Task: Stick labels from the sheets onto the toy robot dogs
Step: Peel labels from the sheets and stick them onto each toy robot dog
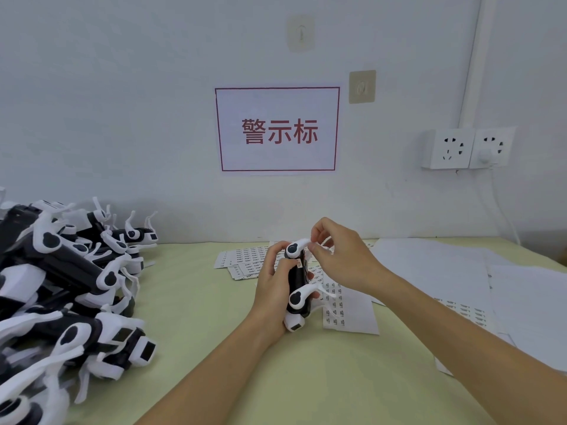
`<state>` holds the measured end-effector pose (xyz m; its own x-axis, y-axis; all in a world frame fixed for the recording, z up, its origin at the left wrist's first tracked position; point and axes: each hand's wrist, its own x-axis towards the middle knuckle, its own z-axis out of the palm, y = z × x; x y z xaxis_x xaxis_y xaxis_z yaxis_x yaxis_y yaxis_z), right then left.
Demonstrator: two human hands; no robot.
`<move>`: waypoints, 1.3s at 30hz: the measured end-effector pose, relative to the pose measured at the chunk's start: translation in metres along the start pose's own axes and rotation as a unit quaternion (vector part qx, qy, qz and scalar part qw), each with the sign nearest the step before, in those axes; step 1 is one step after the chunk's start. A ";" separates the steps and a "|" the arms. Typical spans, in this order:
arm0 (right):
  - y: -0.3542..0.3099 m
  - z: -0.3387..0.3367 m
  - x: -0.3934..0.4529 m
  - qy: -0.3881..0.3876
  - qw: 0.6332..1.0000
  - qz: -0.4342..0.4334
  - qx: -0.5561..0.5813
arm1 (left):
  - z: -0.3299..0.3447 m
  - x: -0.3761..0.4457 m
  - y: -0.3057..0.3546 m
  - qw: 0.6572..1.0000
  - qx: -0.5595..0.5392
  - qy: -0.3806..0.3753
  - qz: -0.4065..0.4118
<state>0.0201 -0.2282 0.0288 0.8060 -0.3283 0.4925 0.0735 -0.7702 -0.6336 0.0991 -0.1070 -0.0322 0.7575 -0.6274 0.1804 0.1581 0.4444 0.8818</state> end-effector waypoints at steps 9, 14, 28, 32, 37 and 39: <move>0.001 -0.001 0.000 0.002 1.000 -0.004 0.007 | -0.001 -0.002 0.000 1.000 0.017 -0.008 0.009; 0.002 0.000 0.000 0.004 1.000 -0.009 0.012 | -0.002 -0.003 0.001 1.000 0.008 -0.026 -0.001; 0.001 0.000 -0.001 -0.009 0.998 -0.014 0.062 | 0.001 -0.004 0.004 1.000 -0.018 -0.008 -0.021; 0.003 0.001 -0.001 -0.010 0.998 -0.010 0.066 | 0.001 -0.006 0.006 0.999 -0.029 -0.030 -0.027; 0.003 0.003 -0.003 -0.074 0.991 0.022 0.113 | 0.002 -0.007 0.007 0.997 -0.048 -0.049 -0.029; 0.004 0.004 -0.003 -0.084 0.988 0.041 0.123 | 0.002 -0.008 0.007 0.996 -0.055 -0.060 -0.033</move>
<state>0.0204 -0.2281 0.0229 0.8995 -0.2735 0.3408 0.1274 -0.5818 -0.8033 0.0932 -0.1002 -0.0262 0.6635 -0.7265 0.1789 0.2789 0.4620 0.8419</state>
